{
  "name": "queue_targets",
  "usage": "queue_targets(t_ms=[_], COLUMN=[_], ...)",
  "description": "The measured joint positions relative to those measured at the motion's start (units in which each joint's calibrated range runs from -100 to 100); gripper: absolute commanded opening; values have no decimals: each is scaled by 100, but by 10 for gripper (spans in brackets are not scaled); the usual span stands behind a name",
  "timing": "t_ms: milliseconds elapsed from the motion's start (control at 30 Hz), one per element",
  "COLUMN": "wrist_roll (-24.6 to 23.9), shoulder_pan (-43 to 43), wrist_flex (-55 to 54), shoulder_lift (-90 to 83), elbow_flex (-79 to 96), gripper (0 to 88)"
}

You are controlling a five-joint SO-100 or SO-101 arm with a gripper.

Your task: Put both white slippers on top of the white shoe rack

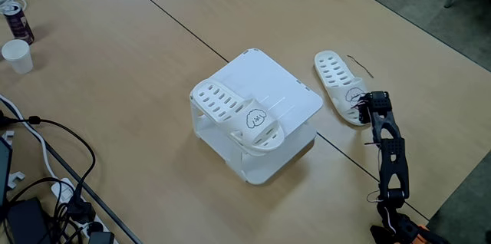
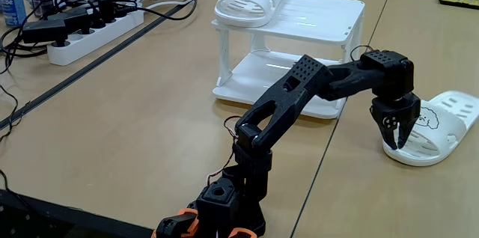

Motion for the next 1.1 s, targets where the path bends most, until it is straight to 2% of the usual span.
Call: queue_targets(t_ms=[433,600,833,1100], wrist_roll=[0,0,0,0], shoulder_pan=[0,0,0,-7], wrist_flex=[77,77,77,77], shoulder_lift=[-1328,-1476,-1518,-3060], elbow_flex=[162,162,180,1752], gripper=[11,39,34,34])
